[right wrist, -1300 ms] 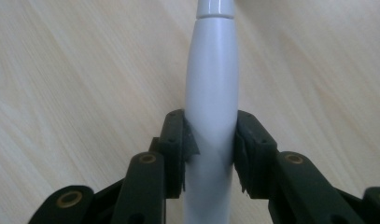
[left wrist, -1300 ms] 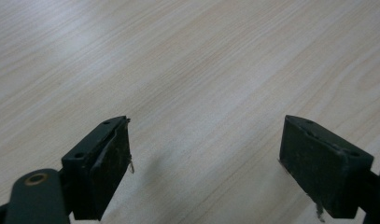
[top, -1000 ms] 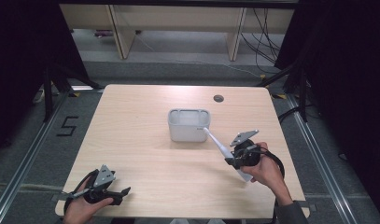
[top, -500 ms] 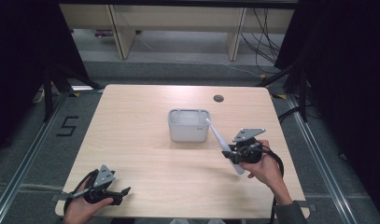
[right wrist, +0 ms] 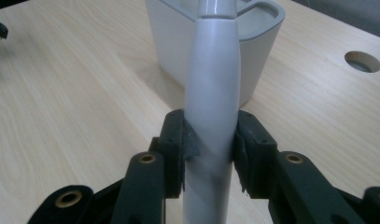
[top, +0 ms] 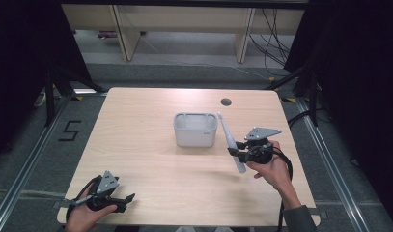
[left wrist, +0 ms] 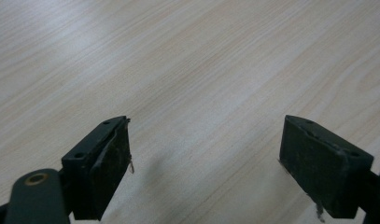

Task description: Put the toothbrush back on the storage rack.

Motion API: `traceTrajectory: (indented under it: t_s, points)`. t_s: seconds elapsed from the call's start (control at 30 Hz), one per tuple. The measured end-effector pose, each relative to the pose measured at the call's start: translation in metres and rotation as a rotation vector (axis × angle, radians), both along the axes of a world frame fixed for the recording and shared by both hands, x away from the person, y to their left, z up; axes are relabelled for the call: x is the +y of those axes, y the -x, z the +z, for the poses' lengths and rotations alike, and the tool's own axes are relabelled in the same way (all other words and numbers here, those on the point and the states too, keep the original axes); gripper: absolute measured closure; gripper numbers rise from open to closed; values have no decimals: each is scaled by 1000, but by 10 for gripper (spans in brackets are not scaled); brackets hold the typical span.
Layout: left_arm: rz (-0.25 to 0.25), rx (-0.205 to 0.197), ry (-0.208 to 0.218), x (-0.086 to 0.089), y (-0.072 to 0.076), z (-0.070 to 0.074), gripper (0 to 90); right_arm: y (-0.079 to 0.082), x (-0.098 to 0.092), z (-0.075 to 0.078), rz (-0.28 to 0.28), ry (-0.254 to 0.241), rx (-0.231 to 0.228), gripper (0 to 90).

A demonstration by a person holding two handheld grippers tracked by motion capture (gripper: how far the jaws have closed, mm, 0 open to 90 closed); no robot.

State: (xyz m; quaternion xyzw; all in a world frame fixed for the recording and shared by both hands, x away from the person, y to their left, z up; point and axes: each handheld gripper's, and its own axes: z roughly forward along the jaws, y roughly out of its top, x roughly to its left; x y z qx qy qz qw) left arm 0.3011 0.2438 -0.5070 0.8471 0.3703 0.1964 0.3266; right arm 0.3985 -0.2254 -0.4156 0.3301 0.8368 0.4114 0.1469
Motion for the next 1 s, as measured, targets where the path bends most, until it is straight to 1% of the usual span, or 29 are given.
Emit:
traceTrajectory:
  t_s: [0.07,0.1,0.13,0.17,0.2,0.23,0.27,0.3,0.33,0.37,0.4,0.43,0.47,0.5,0.53,0.57,0.6,0.63,0.67,0.7,0.73,0.77,0.8,0.83,0.87,0.93,0.97,1.0]
  points:
    - [0,1,0,0,0,0,158,-3,-1,1,10,-3,-32,666]
    - [-1,-5,7,0,0,-1,158,-3,0,1,-2,-19,-10,666]
    - [0,-4,7,0,0,-1,158,-5,-1,2,3,-22,-32,666]
    - [0,-4,7,0,0,-1,158,-5,0,3,-8,-39,-23,666]
    - [0,-4,7,0,0,-1,158,-7,0,4,3,-35,-41,666]
    - [0,-1,1,0,0,0,158,-6,2,4,-19,-57,-22,666]
    - [0,-1,1,0,0,0,158,-7,2,6,-20,-58,-12,666]
    - [0,-1,1,0,0,0,158,-10,1,6,-18,-60,-30,666]
    - [1,-2,2,0,0,0,158,-10,2,7,-31,-71,-17,666]
    - [0,-2,2,0,0,0,158,-12,2,8,-29,-77,-23,666]
    - [2,-2,3,0,0,0,158,-14,3,9,-34,-81,-42,666]
    - [2,-2,3,0,0,0,158,-16,3,10,-26,-86,-40,666]
    - [7,-5,8,0,0,-1,158,-16,4,10,-40,-93,-54,666]
    - [6,-3,5,0,0,-1,158,-16,4,10,-40,-93,-54,666]
    - [5,-2,7,0,0,-1,158,-18,4,12,-28,-85,-56,666]
    - [-1,-1,1,0,0,0,158,-19,5,13,-42,-88,-61,666]
    - [1,-6,10,0,0,-1,158,-19,5,14,-46,-86,-66,666]
    - [0,-6,8,0,0,-1,158,-20,6,15,-49,-99,-62,666]
    - [-2,-6,1,1,-1,0,158,-22,7,17,-49,-103,-77,666]
    - [7,-9,15,0,0,-1,158,-22,7,17,-49,-103,-77,666]
    - [0,-5,8,0,0,-1,158,-23,7,19,-49,-103,-69,666]
    - [-1,-6,8,0,0,-1,158,-25,8,19,-43,-112,-83,666]
    - [0,-6,9,0,0,-1,158,-25,8,21,-43,-102,-74,666]
    - [0,-6,9,0,0,-1,158,-25,10,22,-45,-111,-60,665]
    - [0,-6,9,0,0,-1,158,-28,11,22,-45,-108,-85,666]
    - [0,-7,10,0,0,-1,158,-28,13,23,-43,-116,-66,666]
    - [0,-6,9,0,0,-1,158,-30,14,24,-43,-116,-81,666]
    - [0,-6,8,0,0,-1,158,-31,15,24,-41,-131,-88,666]
